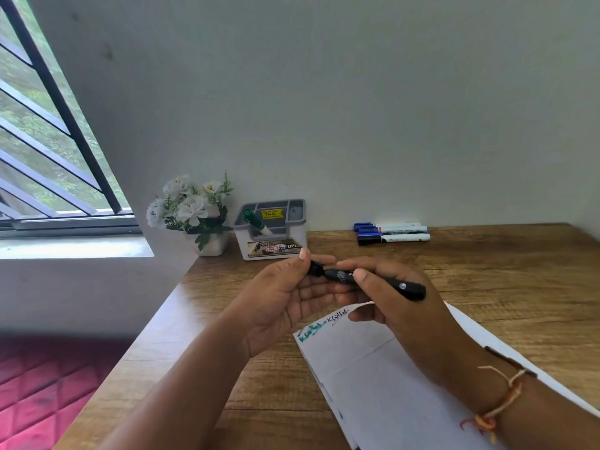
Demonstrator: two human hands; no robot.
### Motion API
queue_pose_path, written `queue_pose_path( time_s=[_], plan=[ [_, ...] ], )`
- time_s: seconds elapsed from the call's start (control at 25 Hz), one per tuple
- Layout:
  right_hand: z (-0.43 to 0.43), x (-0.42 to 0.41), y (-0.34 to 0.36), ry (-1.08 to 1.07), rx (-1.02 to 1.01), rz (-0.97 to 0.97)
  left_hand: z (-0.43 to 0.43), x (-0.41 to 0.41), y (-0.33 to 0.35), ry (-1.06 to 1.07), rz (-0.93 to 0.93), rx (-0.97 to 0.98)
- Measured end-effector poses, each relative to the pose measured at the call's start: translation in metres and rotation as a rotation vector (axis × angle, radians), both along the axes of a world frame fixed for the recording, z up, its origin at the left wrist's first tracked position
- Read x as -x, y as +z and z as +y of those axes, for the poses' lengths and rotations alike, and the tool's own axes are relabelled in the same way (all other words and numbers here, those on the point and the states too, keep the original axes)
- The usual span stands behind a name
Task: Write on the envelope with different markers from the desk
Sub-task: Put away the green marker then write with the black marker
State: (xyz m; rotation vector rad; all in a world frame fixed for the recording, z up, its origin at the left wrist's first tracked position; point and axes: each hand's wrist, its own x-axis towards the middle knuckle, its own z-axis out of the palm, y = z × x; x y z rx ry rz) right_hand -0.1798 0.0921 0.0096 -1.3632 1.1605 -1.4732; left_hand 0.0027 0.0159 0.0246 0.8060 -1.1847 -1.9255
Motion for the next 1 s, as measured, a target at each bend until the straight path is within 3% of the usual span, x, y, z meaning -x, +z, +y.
queue_pose_path(
  time_s=[0.48,0.8,1.0],
  plan=[
    [-0.003,-0.004,0.001,-0.067,-0.031,-0.072,0.01,0.01,0.002,0.0,0.073,-0.023],
    [-0.002,-0.009,0.006,0.048,-0.154,-0.564,0.016,0.015,0.005,0.02,0.144,0.084],
    [-0.003,-0.003,0.014,0.15,-0.181,-0.594,0.016,0.016,0.009,0.042,0.13,0.165]
  ],
)
